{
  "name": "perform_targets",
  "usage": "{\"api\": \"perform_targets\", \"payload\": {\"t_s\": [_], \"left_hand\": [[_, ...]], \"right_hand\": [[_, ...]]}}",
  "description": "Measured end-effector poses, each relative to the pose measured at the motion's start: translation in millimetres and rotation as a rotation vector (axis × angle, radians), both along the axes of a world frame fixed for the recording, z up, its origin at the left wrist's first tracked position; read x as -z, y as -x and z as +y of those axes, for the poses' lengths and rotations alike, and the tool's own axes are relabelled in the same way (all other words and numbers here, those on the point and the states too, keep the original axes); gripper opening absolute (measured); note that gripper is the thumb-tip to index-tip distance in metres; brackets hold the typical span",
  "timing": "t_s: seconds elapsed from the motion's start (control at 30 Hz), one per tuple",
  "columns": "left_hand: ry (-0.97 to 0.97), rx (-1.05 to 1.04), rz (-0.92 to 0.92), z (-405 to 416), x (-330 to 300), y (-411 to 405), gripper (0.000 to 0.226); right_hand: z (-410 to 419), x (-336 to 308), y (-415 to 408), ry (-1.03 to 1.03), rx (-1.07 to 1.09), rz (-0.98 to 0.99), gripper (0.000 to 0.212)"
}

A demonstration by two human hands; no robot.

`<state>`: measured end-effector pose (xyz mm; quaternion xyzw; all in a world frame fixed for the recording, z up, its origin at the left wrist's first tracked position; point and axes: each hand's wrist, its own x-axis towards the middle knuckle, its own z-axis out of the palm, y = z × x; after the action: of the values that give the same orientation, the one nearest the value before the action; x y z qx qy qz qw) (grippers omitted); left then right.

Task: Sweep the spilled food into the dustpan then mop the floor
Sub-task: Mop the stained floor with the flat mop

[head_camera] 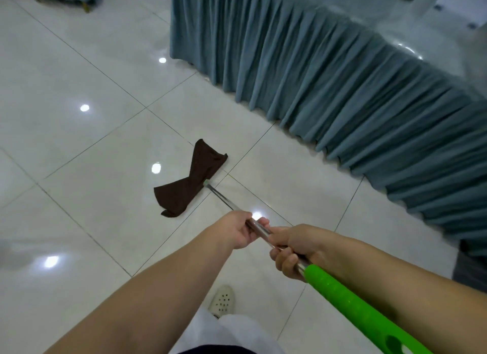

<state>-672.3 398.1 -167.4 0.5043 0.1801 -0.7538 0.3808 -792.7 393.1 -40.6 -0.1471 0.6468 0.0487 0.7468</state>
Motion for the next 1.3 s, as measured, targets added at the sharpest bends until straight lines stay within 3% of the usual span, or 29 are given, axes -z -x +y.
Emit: {"api": "perform_targets", "payload": {"t_s": [0.4, 1.0, 1.3], "left_hand": [[-0.021, -0.078, 0.013, 61.9, -19.6, -71.8, 0.025], [-0.076, -0.364, -0.026, 174.8, 2.7, -329.7, 0.026], [-0.113, -0.574, -0.08, 205.8, 11.6, -435.5, 0.033]], "right_hand": [[38.6, -32.1, -69.6, -0.024, -0.162, -0.009, 0.045], [128.7, 8.0, -331.9, -0.076, -0.298, -0.109, 0.046], [164.7, 32.4, -451.8, -0.097, -0.334, -0.148, 0.027]]}}
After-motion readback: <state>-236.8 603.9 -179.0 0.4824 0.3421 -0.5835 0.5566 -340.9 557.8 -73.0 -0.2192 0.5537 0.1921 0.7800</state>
